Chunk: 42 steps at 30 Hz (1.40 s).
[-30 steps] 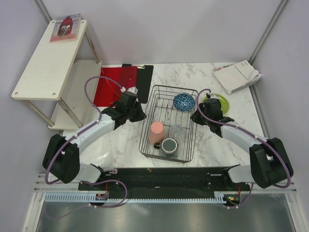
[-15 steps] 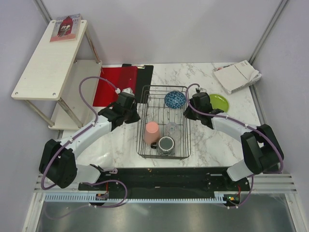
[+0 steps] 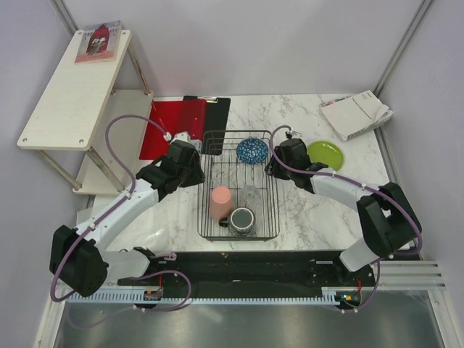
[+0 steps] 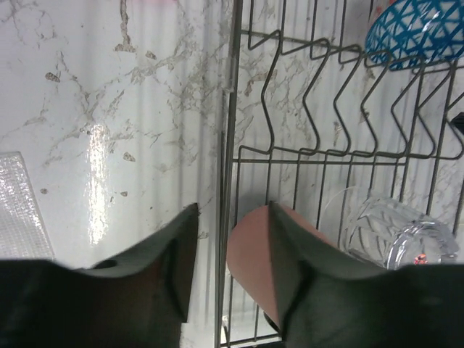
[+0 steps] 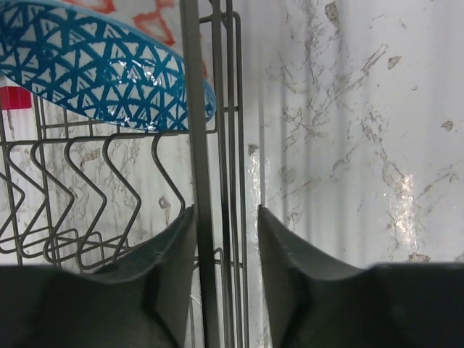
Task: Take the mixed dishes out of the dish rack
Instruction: Adjust the dish rack at the center of the board, then pick up the cup from the dish rack.
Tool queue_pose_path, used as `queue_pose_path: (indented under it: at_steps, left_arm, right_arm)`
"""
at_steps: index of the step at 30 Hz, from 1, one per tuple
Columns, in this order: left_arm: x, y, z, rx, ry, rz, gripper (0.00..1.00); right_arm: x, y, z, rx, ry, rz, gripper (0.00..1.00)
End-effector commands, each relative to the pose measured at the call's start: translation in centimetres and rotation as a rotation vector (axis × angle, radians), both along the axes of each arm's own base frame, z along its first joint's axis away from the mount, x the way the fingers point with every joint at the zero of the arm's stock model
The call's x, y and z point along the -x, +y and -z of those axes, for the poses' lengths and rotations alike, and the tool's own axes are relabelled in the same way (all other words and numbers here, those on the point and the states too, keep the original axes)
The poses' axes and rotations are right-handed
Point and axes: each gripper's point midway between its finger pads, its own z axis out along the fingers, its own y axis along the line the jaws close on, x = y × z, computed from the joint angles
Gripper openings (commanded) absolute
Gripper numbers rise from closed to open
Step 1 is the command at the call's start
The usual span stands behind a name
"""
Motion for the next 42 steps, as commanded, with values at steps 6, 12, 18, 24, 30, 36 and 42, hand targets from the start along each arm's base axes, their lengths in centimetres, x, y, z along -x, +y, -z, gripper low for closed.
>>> queue_pose_path:
  at_steps: [6, 12, 18, 24, 30, 36, 42]
  left_arm:
    - [-2.1, 0.6, -4.3, -0.027, -0.121, -0.020, 0.77]
    - [-2.7, 2.2, -7.7, -0.082, -0.218, -0.053, 0.91]
    - [-2.3, 2.4, -11.4, -0.095, -0.318, -0.008, 0.88]
    - [0.6, -1.2, -9.9, -0.130, -0.319, 0.134, 0.85]
    - [3.7, -5.6, -8.6, -0.103, -0.321, 0.285, 0.94]
    - [4.9, -6.0, -5.2, -0.156, -0.265, 0.308, 0.98]
    - [5.8, -7.0, -4.1, -0.141, -0.234, 0.337, 0.98]
  right_arm:
    - [-0.8, -1.6, -3.6, 0.035, -0.094, 0.060, 0.58]
    - [-0.6, -6.3, -7.6, 0.199, -0.161, 0.209, 0.66]
    - [0.3, -7.4, -14.0, 0.141, -0.292, 0.239, 0.66]
    - [2.7, -6.4, -16.9, -0.049, -0.414, 0.185, 0.63]
    - [3.8, -5.9, -15.4, -0.051, -0.382, 0.139, 0.63]
    - [4.3, -5.7, -13.5, -0.045, -0.344, 0.118, 0.63]
    - [4.2, -5.4, -12.3, -0.029, -0.320, 0.103, 0.63]
